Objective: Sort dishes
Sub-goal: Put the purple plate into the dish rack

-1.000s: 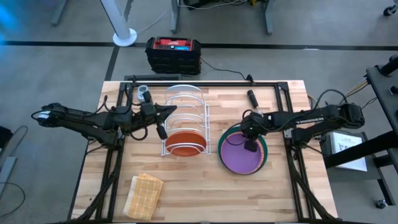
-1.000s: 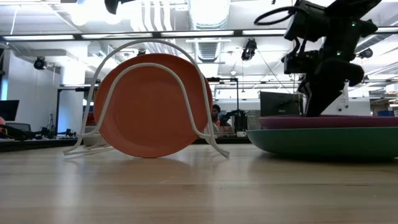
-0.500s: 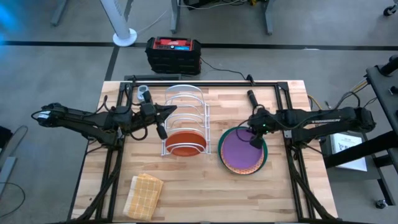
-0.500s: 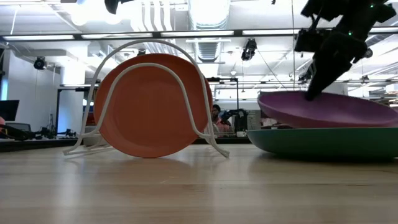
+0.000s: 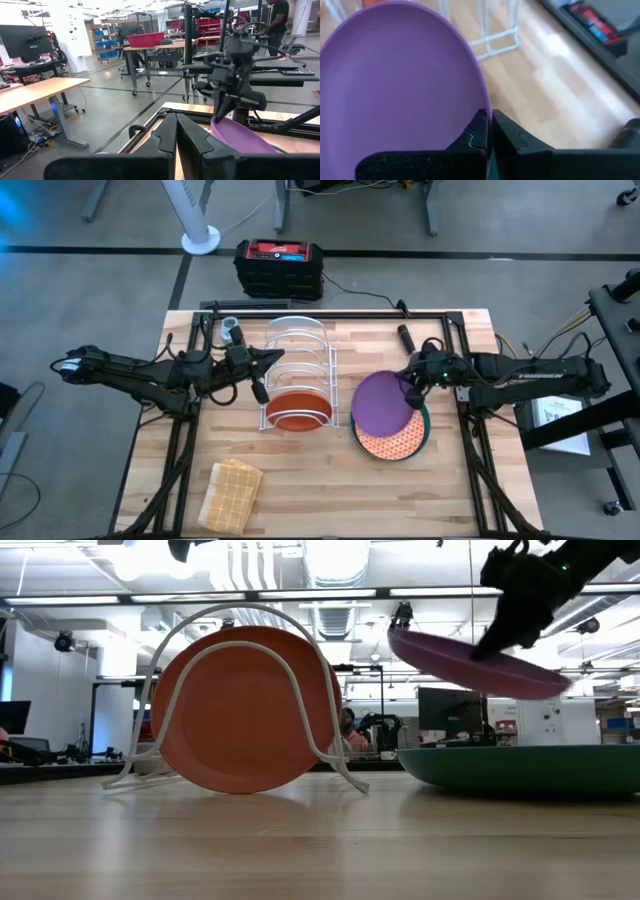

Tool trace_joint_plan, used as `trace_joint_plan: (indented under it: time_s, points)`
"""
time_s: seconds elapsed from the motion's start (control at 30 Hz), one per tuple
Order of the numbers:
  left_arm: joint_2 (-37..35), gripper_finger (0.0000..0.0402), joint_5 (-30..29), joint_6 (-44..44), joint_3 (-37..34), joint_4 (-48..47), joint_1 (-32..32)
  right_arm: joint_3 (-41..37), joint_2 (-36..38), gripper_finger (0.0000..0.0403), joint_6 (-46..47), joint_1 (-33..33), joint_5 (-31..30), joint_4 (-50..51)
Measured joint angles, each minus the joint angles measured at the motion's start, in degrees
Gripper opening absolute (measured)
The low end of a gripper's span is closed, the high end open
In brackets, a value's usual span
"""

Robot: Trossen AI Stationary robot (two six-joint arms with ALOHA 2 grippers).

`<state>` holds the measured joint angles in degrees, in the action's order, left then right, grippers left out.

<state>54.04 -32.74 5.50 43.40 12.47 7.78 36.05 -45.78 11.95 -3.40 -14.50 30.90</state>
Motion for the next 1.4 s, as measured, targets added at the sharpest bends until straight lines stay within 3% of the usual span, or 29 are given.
trace_joint_plan:
  time_s: [0.2,0.73,1.1,1.4]
  points:
    - [0.00,0.0000,-1.91,0.03,0.00,-0.02,0.01,0.00,1.20,0.0000,-1.15,0.02,-3.91,-6.20]
    - [0.00,0.0000,-3.29,2.42,-0.02,-0.05,0.01,-0.02,-0.71,0.0000,-11.10,0.15,-6.90,-29.92]
    - [1.52,0.0000,-13.12,3.35,0.00,-0.35,0.01,-2.74,-5.37,0.0000,-15.11,0.90,-10.60,-44.85]
    - [2.67,0.0000,-17.93,5.84,-0.01,1.01,0.01,-3.88,-10.27,0.0000,-18.12,4.51,-20.82,-54.20]
